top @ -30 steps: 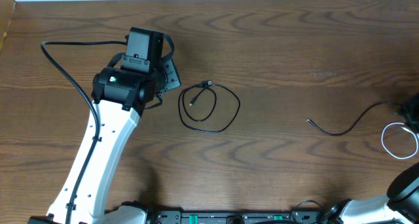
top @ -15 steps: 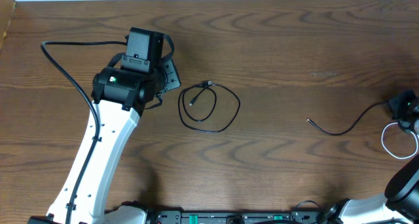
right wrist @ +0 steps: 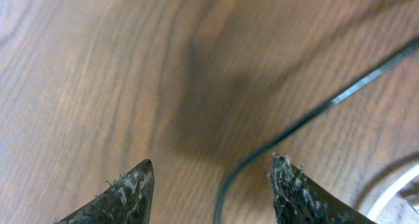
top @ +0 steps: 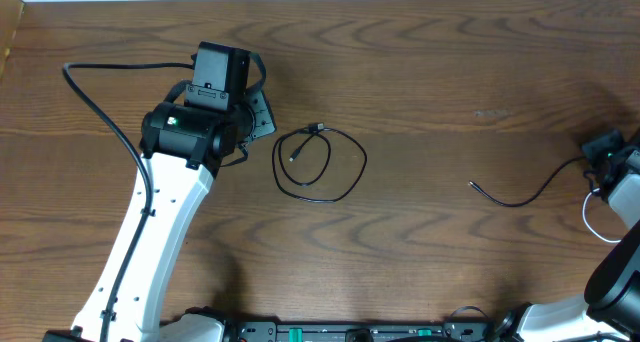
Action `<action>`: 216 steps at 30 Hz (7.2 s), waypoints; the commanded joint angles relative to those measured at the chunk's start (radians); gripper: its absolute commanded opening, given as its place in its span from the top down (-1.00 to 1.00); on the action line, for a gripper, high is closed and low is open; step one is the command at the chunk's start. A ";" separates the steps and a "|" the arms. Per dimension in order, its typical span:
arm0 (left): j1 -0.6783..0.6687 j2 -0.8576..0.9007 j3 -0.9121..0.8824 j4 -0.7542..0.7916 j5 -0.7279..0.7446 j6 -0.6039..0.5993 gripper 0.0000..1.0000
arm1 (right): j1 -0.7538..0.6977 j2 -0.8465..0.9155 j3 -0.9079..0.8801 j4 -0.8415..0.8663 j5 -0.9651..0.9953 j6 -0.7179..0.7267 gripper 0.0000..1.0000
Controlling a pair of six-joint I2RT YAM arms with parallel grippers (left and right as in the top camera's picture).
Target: Untangle cables
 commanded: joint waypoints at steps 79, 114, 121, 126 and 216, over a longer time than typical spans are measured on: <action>0.002 0.006 -0.006 -0.016 -0.012 -0.032 0.00 | 0.227 -0.012 0.892 -1.076 0.258 -1.173 0.98; 0.002 0.006 -0.006 -0.032 -0.013 -0.027 0.00 | 0.250 0.101 0.859 -1.088 -0.776 -0.990 -0.99; 0.000 0.029 -0.006 -0.034 -0.008 0.008 -0.01 | 0.347 0.104 0.858 -1.162 -0.868 -0.990 -0.98; -0.003 0.079 -0.006 -0.044 0.058 0.069 -0.01 | 0.472 0.106 0.852 -1.159 -0.798 -0.990 -0.99; -0.006 -0.066 0.012 0.168 0.385 0.125 0.85 | 0.882 0.107 0.838 -1.085 -0.586 -0.262 -0.98</action>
